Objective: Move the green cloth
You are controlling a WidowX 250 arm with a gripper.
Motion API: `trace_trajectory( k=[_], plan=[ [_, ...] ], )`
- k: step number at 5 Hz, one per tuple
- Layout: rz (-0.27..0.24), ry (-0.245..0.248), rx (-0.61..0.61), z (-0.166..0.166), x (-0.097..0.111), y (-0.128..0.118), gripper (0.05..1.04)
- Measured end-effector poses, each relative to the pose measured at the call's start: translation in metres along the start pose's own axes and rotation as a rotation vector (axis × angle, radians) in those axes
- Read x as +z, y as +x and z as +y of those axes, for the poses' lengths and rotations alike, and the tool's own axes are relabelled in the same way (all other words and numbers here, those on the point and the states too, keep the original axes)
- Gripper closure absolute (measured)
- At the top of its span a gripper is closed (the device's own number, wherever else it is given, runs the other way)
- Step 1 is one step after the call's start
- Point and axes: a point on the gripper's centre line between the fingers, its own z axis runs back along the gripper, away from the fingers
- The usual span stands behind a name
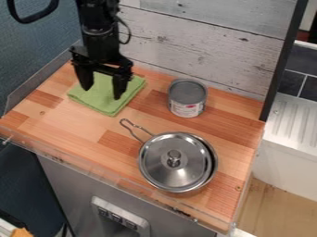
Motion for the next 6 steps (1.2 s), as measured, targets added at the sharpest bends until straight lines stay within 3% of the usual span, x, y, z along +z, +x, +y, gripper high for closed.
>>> trace_trajectory(
  k=[2, 4, 6],
  plan=[
    [0.011, -0.03, 0.003, 0.024, -0.031, 0.032, 0.083],
    [0.002, -0.036, -0.048, 0.026, -0.037, 0.051, 0.083],
    [0.054, -0.051, -0.04, 0.017, -0.048, 0.021, 0.083]
  ],
)
